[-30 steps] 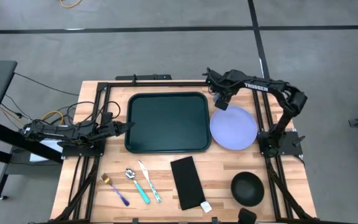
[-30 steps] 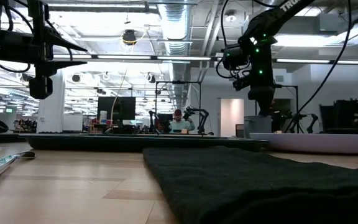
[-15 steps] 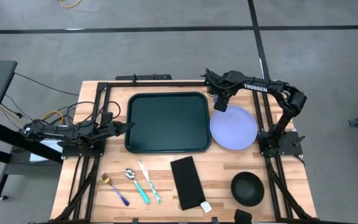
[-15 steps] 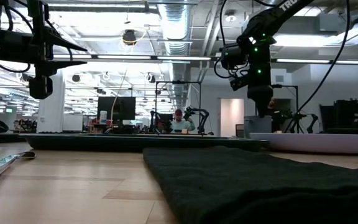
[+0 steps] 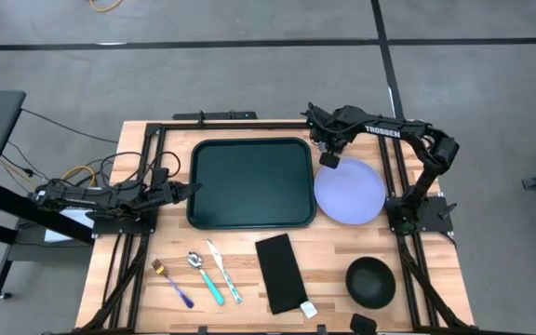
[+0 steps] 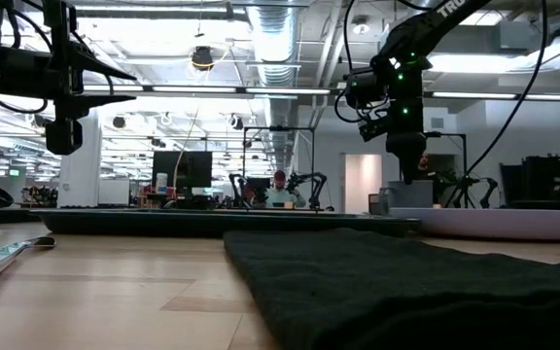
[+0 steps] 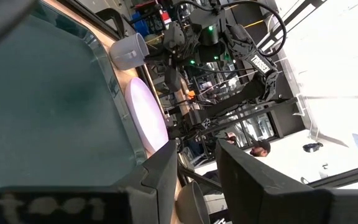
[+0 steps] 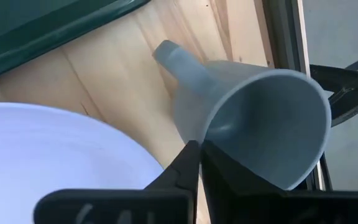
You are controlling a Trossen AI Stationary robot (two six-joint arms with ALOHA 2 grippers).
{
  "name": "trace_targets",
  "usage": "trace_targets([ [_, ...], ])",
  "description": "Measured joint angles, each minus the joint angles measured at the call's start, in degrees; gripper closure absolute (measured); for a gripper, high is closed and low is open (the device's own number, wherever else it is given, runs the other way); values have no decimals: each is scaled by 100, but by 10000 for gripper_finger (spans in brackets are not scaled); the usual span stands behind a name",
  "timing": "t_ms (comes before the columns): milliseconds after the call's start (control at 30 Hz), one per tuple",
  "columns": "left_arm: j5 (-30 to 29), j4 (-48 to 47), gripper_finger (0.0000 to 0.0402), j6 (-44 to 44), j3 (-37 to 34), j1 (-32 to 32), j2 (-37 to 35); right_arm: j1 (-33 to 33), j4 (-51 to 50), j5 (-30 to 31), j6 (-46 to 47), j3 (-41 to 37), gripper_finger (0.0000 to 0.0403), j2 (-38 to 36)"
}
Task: Set up tray
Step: Put the gray mug on the black tray
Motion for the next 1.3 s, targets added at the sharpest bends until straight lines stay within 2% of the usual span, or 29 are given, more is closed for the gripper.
trace_targets([
  [200,0,0,301,0,1,0,1,0,-159,23,192,114,400,0],
  [733,0,-1,301,0,1,-1,1,453,-1357,12,316,2057,402,-4],
  [1067,2,-2,301,48,0,-2,-1,1439,-1286,-143,344,2164,402,210],
  [1300,66,-4,301,46,1,-1,-6,1618,-1454,-111,489,2175,403,557],
])
